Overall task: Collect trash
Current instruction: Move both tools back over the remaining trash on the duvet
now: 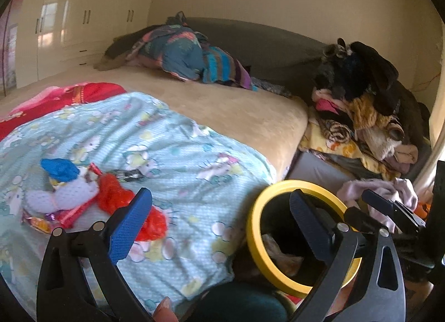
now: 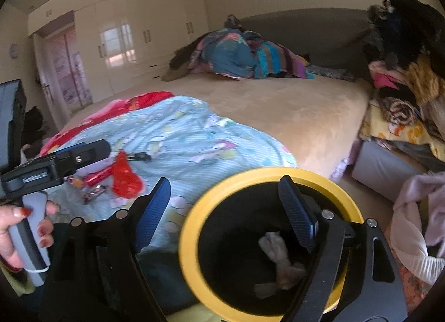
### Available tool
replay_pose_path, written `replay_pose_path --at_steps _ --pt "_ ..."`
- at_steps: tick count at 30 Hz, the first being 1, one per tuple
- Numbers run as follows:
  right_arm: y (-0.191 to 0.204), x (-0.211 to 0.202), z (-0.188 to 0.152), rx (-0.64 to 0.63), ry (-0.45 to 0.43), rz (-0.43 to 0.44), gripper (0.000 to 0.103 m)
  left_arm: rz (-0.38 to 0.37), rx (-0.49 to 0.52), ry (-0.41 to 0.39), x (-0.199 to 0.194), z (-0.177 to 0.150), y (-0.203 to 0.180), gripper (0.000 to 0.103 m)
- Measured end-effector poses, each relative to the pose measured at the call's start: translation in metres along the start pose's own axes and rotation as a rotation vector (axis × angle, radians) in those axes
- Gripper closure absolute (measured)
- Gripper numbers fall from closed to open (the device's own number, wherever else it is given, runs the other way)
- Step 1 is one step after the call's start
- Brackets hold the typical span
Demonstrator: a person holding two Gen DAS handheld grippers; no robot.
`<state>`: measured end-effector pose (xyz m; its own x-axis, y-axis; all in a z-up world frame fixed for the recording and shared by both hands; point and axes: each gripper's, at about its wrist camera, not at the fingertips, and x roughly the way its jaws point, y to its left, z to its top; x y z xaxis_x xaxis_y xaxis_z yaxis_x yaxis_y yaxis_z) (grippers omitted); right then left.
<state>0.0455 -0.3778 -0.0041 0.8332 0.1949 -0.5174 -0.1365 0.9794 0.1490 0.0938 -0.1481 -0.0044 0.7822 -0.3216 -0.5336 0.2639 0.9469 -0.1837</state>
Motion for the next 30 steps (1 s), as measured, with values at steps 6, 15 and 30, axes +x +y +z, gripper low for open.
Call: replay_pose_path --at_steps 6,15,30 --pt "0.026 0.001 0.009 -0.028 -0.018 0.043 0.027 0.041 -0.037 -0.036 -0.013 0.007 0.021 0.007" --pt "0.058 0.009 0.016 -0.068 -0.019 0.084 0.025 0.133 -0.099 -0.085 -0.03 0.011 0.061 0.007" --pt "0.116 0.041 0.019 -0.136 0.016 0.161 0.025 0.254 -0.258 -0.114 -0.049 0.006 0.144 0.007"
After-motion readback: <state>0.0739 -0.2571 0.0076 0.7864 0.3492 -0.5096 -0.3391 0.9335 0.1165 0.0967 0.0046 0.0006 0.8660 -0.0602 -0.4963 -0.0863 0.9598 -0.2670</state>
